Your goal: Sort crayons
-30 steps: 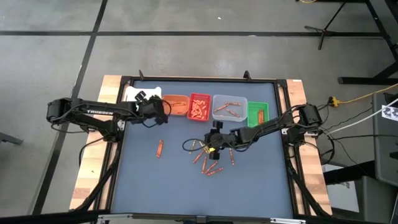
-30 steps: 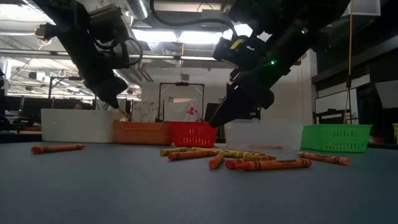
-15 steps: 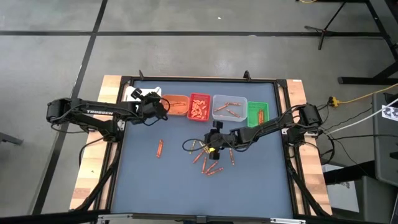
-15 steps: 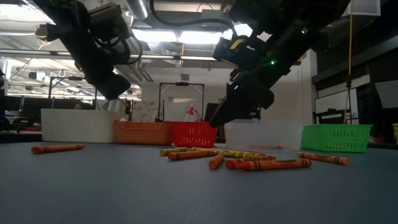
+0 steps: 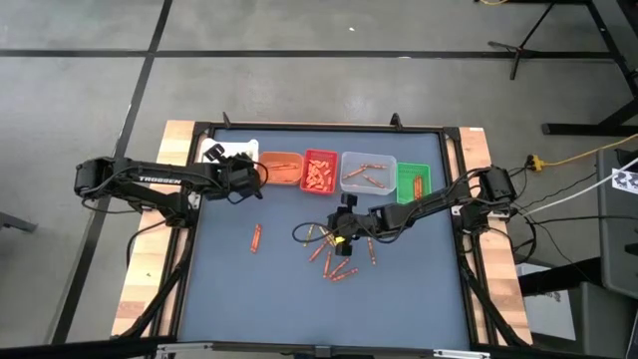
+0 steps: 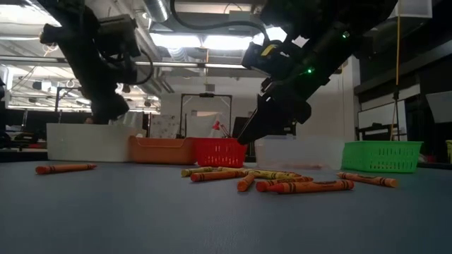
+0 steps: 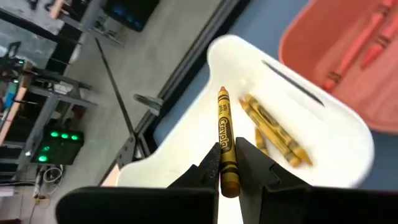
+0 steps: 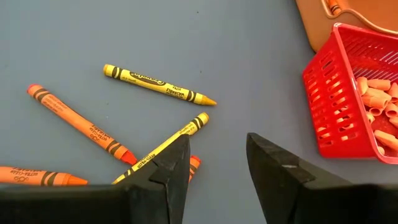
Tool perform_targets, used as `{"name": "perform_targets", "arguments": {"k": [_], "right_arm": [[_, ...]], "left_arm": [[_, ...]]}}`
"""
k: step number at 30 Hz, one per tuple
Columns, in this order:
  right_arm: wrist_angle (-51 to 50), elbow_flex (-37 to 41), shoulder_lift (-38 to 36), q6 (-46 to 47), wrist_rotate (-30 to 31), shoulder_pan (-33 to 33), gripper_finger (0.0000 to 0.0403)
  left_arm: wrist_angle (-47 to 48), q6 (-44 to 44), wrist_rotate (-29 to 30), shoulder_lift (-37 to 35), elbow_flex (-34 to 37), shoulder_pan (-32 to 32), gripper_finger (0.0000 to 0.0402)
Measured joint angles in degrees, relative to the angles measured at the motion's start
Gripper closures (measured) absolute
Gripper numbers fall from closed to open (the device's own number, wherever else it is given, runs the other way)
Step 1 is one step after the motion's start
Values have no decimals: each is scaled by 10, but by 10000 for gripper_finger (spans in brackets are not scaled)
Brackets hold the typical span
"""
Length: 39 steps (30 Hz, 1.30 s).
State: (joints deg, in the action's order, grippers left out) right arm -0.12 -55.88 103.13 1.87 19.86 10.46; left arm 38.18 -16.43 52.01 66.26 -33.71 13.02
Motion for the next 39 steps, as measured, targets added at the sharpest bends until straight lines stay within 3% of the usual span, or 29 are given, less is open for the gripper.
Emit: {"name": "perform_targets", "arguments": {"k": [19, 31, 39], "right_arm": [[0, 0, 0, 0, 0, 0, 246], [0, 0, 0, 0, 0, 0, 246], [0, 0, 0, 0, 0, 0, 246]], "left_arm": [[3, -17, -43, 0, 0, 0, 385], [2, -43, -48, 0, 0, 0, 283], [2, -60, -52, 0, 0, 0, 253]]}}
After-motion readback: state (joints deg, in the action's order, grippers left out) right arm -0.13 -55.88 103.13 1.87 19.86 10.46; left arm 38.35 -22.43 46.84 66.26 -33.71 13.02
